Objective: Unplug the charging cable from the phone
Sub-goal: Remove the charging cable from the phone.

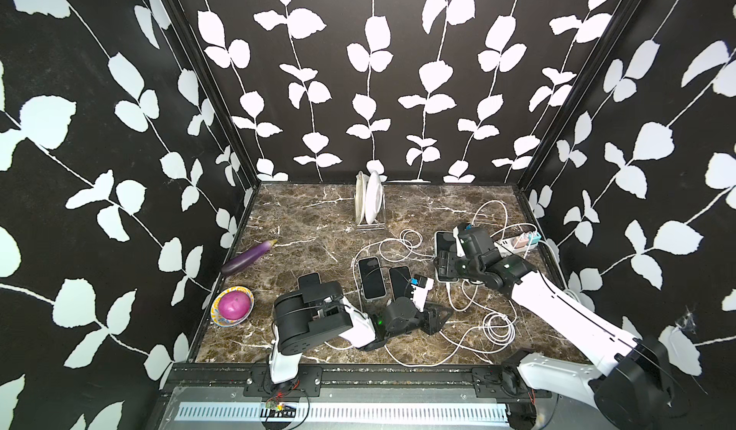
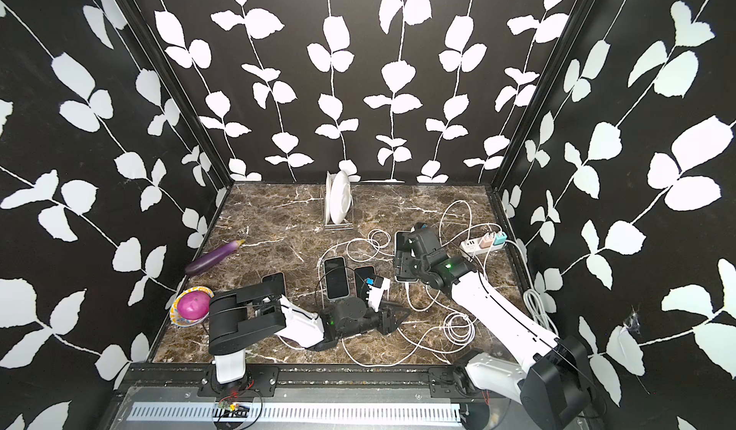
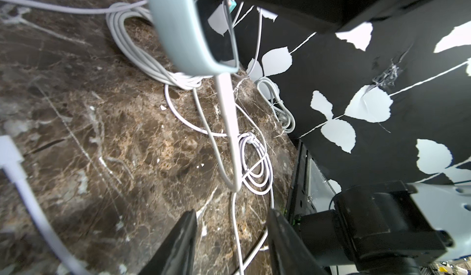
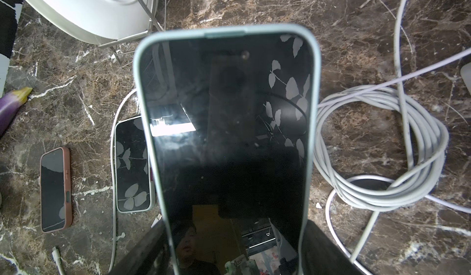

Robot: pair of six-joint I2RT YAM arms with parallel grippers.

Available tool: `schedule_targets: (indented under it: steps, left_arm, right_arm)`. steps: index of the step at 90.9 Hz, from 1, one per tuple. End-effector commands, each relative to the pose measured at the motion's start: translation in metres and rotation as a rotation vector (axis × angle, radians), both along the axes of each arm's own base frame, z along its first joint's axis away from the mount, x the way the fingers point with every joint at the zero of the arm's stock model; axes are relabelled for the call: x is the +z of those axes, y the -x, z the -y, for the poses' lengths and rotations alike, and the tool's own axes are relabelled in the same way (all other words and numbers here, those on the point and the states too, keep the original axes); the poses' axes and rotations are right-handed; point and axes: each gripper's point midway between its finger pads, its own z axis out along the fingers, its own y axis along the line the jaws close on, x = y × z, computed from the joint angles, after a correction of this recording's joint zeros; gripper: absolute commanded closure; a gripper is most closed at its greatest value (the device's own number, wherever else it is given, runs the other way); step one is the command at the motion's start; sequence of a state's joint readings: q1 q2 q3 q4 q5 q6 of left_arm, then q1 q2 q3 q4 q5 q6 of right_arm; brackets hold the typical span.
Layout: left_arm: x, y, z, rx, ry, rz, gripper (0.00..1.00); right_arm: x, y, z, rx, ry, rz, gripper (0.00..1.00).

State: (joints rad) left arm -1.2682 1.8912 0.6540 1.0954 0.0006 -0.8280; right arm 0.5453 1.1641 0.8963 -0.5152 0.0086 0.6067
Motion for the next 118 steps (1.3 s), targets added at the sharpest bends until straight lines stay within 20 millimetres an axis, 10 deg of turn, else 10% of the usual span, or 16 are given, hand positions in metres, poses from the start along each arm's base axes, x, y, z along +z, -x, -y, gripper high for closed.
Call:
schedule_targets:
  steps: [1,118]
  left_arm:
    - [0.02,-0.001,0.007,-0.005,0.062,0.048,0.53]
    - [0.012,-0.009,0.022,0.005,0.031,0.075,0.67]
  right_arm:
    - [0.014,-0.005,-0.003,-0.008,-0.041,0.055,1.0]
    - [0.011,0.002,0.002,-0.029,-0.05,0.052,1.0]
